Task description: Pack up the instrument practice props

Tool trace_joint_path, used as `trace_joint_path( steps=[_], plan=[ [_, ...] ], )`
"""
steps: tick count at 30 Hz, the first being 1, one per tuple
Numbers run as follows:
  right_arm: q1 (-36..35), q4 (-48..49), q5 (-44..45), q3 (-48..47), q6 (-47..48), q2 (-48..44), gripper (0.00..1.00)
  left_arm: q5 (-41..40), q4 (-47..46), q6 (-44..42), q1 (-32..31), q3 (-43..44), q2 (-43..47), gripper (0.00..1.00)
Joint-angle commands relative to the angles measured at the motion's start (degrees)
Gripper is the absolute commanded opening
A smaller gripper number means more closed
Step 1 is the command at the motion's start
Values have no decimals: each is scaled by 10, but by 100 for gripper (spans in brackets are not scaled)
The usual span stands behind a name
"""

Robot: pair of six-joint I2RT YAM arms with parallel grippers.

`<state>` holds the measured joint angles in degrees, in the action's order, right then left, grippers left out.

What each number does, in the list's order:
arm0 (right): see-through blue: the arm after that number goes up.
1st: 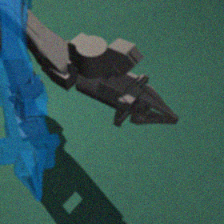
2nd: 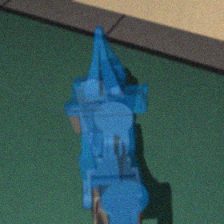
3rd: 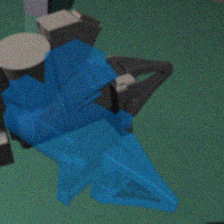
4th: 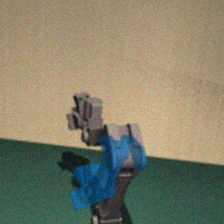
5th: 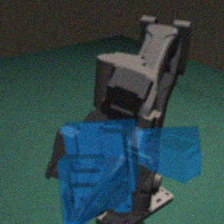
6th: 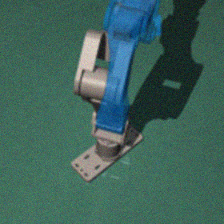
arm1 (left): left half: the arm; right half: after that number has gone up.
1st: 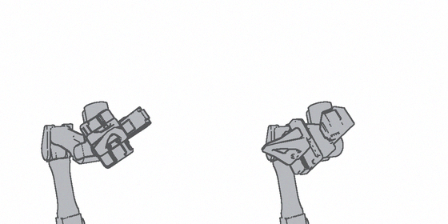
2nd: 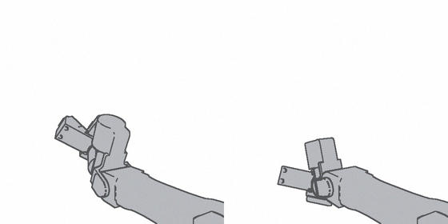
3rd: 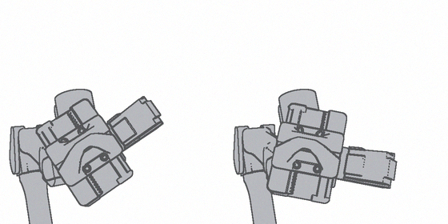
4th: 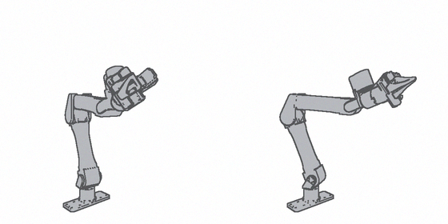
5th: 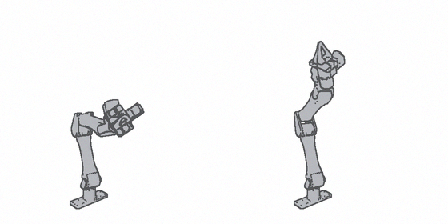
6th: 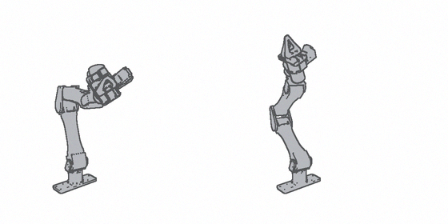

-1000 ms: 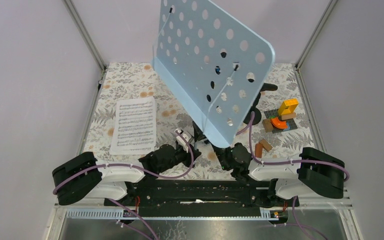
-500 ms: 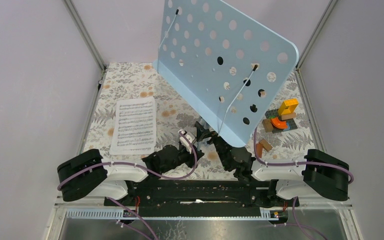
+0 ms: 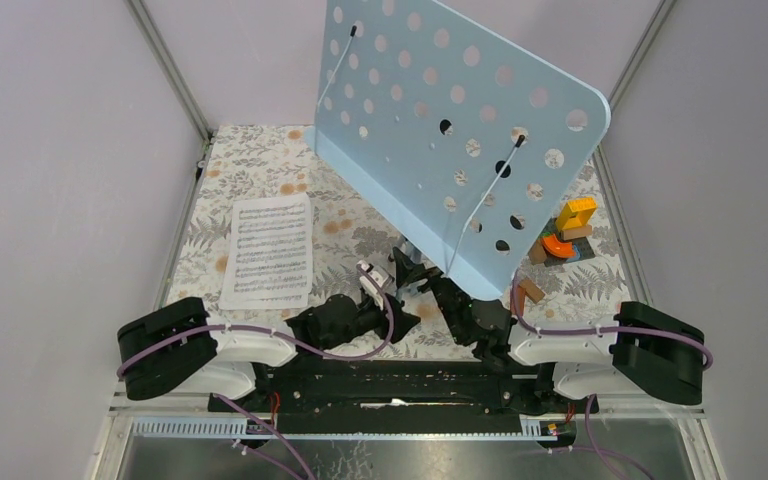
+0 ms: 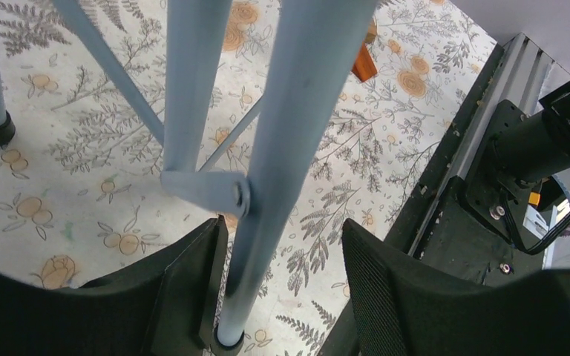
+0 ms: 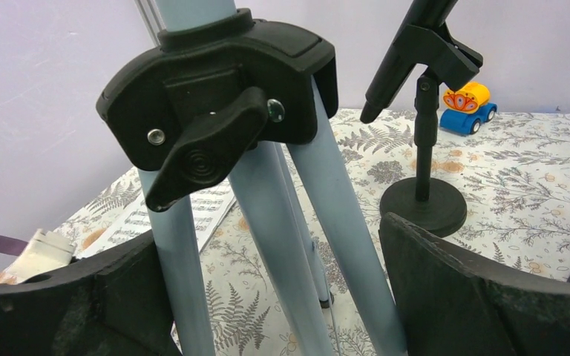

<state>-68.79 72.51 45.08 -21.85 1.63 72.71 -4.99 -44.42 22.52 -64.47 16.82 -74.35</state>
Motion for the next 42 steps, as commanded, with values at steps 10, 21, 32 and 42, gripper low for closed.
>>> trace_joint_path(
  steps=[10, 21, 32, 42],
  plan=[
    [-14, -144, -11, 23, -44, -33, 74, -15, -115, 46, -14, -72, -35, 46],
    [-14, -157, -75, 21, 9, -103, 100, -6, -151, 49, -17, -61, -81, 23],
    [-14, -123, -129, 64, 88, -110, 100, 0, -150, 53, -18, -51, -90, 22],
    [-14, -53, -80, 31, 72, -3, 100, 6, -136, 39, -24, -10, -103, 20]
  ],
)
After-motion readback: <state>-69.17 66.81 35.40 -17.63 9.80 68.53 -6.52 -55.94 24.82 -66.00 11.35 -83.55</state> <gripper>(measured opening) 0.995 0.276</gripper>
